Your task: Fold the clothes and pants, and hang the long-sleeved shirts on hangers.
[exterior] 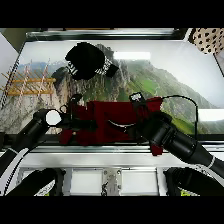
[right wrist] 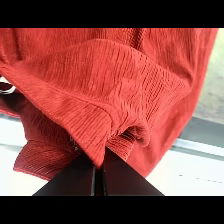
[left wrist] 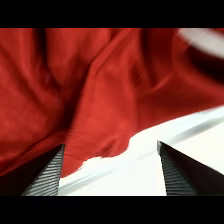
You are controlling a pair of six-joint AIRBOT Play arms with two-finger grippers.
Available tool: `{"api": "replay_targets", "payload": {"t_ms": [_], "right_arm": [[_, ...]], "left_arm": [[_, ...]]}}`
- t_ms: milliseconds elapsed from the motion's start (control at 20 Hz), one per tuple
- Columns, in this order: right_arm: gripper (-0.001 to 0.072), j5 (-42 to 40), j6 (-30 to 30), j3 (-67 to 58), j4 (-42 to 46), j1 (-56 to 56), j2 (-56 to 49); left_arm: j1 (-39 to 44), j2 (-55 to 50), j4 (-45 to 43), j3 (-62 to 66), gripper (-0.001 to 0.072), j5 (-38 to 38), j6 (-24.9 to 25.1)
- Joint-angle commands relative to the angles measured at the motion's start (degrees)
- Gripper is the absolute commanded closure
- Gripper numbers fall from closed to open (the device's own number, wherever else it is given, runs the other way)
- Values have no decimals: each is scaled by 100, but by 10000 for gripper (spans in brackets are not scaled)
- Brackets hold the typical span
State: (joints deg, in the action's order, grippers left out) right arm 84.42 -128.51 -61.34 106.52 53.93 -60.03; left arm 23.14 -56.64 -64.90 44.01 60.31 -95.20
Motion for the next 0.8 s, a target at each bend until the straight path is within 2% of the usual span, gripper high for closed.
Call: {"api": "replay_targets", "payload": {"t_ms": [0,100,350,700,750], "right_arm": [[685,2,-393,33,-2,273,81],[685,-15,-490,33,4,339,111],[685,-15,-487,33,20,341,332],[684,-15,-481,33,42,337,608],[685,-13,-472,31,42,330,610]], "left_arm": [[251,4,-133,520,93,-175,-634],[625,-356,-522,870,93,-50,-866],[1333,-1460,-623,1497,93,15,-868],[1445,-2411,-619,1519,94,-254,-876],[1445,-2457,-619,1519,196,-238,-876]]}}
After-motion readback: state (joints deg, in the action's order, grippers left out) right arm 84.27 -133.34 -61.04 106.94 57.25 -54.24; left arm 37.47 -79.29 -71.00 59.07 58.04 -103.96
